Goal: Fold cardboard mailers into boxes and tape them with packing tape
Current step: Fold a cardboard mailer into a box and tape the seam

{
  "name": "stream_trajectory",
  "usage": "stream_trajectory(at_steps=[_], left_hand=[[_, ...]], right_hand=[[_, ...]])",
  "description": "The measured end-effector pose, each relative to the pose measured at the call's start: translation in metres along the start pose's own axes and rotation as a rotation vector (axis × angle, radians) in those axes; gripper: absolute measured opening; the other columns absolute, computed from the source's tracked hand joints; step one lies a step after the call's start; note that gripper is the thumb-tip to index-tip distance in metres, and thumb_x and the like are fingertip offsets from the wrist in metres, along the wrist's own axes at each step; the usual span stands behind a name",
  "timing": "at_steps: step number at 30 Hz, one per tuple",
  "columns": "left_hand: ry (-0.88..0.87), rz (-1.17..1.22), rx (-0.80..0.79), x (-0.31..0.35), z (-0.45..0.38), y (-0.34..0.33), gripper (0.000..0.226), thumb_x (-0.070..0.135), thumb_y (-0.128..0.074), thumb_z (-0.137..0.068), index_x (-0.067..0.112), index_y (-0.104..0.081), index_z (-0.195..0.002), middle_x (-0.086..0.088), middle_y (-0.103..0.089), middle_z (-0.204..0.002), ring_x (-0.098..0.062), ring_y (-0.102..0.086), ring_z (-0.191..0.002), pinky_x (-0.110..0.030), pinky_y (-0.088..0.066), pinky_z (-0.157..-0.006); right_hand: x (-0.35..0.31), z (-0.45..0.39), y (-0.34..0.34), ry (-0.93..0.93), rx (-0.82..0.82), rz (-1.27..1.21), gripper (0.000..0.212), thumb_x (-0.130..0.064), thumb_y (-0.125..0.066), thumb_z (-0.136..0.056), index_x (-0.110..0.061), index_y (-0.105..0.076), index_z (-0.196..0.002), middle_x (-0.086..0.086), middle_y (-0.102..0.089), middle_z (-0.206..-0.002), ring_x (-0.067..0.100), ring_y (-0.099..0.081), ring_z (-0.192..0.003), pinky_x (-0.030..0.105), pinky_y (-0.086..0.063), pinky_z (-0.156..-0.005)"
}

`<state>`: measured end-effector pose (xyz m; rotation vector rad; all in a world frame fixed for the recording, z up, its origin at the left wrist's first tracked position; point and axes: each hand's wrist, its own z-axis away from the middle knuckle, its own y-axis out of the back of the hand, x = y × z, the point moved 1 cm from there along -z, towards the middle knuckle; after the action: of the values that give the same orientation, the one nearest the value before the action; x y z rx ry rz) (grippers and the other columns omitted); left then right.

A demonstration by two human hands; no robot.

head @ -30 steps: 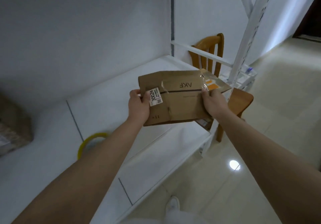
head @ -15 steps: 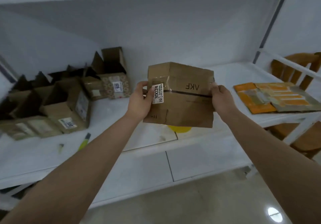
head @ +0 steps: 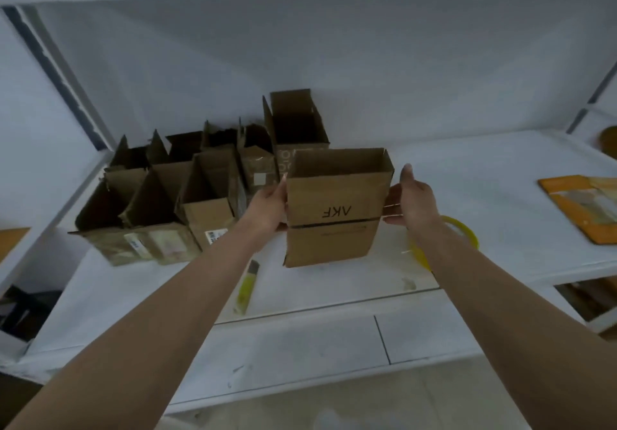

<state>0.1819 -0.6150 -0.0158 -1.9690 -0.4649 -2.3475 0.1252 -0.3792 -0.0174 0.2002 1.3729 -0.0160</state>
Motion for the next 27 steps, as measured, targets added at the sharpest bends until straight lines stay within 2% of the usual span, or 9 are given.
stream_trajectory(at_steps=[3, 5, 7, 10, 14, 16, 18, 22, 27], left_hand=[[0.082, 0.086, -0.043, -0.009, -0.006, 0.002, 0.032, 0.048, -0.037, -0.101, 0.032, -0.065, -0.103, 0.004, -0.074, -0.088, -0.013, -0.067, -0.087, -0.028, -0.057, -0.065], [0.108, 0.149, -0.083, -0.016, -0.008, 0.003, 0.042, 0.063, -0.044, -0.091, 0.032, -0.063, -0.114, 0.002, -0.073, -0.103, -0.016, -0.065, -0.101, -0.04, -0.057, -0.082], [0.131, 0.187, -0.131, -0.023, -0.007, 0.004, 0.062, 0.071, -0.049, -0.081, 0.029, -0.058, -0.125, 0.0, -0.069, -0.116, -0.019, -0.061, -0.112, -0.049, -0.052, -0.093], [0.127, 0.194, -0.188, -0.03, -0.003, 0.001, 0.058, 0.067, -0.054, -0.081, 0.029, -0.059, -0.124, -0.003, -0.066, -0.121, -0.023, -0.058, -0.117, -0.053, -0.048, -0.098], [0.124, 0.221, -0.236, -0.026, 0.0, -0.008, 0.037, 0.053, -0.06, -0.086, 0.028, -0.063, -0.113, -0.009, -0.07, -0.108, -0.026, -0.066, -0.101, -0.048, -0.055, -0.085], [0.127, 0.214, -0.235, -0.022, 0.001, -0.013, 0.03, 0.046, -0.06, -0.09, 0.027, -0.063, -0.112, -0.009, -0.069, -0.105, -0.026, -0.067, -0.093, -0.046, -0.055, -0.078], [0.127, 0.215, -0.21, -0.02, 0.0, -0.017, 0.027, 0.039, -0.061, -0.092, 0.025, -0.06, -0.116, -0.011, -0.067, -0.107, -0.027, -0.066, -0.09, -0.044, -0.053, -0.073], [0.128, 0.27, -0.133, -0.021, -0.001, -0.02, 0.037, 0.03, -0.063, -0.093, 0.027, -0.049, -0.127, -0.012, -0.067, -0.106, -0.025, -0.066, -0.082, -0.037, -0.051, -0.064], [0.048, 0.309, -0.08, -0.02, 0.005, -0.021, 0.018, 0.018, -0.058, -0.096, 0.03, -0.057, -0.108, -0.014, -0.063, -0.11, -0.025, -0.062, -0.081, -0.028, -0.049, -0.053]], right_hand=[[0.004, 0.0, -0.005, -0.029, 0.023, 0.049, 0.06, -0.06, -0.037, -0.097, -0.009, -0.061, -0.074, 0.01, -0.068, -0.069, 0.027, -0.068, -0.067, 0.03, -0.053, -0.056], [0.009, 0.001, -0.006, -0.066, 0.004, 0.078, 0.057, -0.063, -0.042, -0.094, -0.012, -0.064, -0.077, 0.004, -0.07, -0.063, 0.021, -0.068, -0.061, 0.027, -0.051, -0.052], [0.017, 0.003, -0.007, -0.072, -0.028, 0.107, 0.056, -0.064, -0.043, -0.092, -0.013, -0.065, -0.089, 0.006, -0.072, -0.075, 0.022, -0.069, -0.071, 0.03, -0.053, -0.057], [0.025, 0.007, -0.011, -0.049, -0.082, 0.076, 0.044, -0.06, -0.046, -0.093, -0.018, -0.055, -0.103, 0.007, -0.067, -0.098, 0.021, -0.064, -0.087, 0.033, -0.052, -0.066], [0.026, 0.01, -0.014, 0.011, -0.206, -0.067, 0.036, -0.046, -0.047, -0.098, -0.023, -0.051, -0.124, 0.004, -0.068, -0.106, 0.017, -0.066, -0.093, 0.028, -0.052, -0.071], [0.029, 0.011, -0.01, 0.063, -0.254, -0.161, 0.033, -0.033, -0.049, -0.1, -0.026, -0.047, -0.132, -0.001, -0.069, -0.101, 0.009, -0.07, -0.087, 0.02, -0.053, -0.066], [0.031, 0.011, -0.005, 0.11, -0.303, -0.221, 0.036, -0.02, -0.05, -0.1, -0.03, -0.043, -0.134, -0.002, -0.07, -0.098, 0.007, -0.071, -0.08, 0.018, -0.053, -0.062], [0.032, 0.012, -0.005, 0.17, -0.335, -0.215, 0.036, -0.006, -0.051, -0.098, -0.036, -0.051, -0.118, 0.0, -0.072, -0.091, 0.014, -0.071, -0.077, 0.023, -0.054, -0.059], [0.032, 0.011, -0.006, 0.17, -0.323, -0.192, 0.02, -0.004, -0.051, -0.098, -0.024, -0.056, -0.1, 0.008, -0.066, -0.095, 0.013, -0.067, -0.068, 0.022, -0.049, -0.052]])
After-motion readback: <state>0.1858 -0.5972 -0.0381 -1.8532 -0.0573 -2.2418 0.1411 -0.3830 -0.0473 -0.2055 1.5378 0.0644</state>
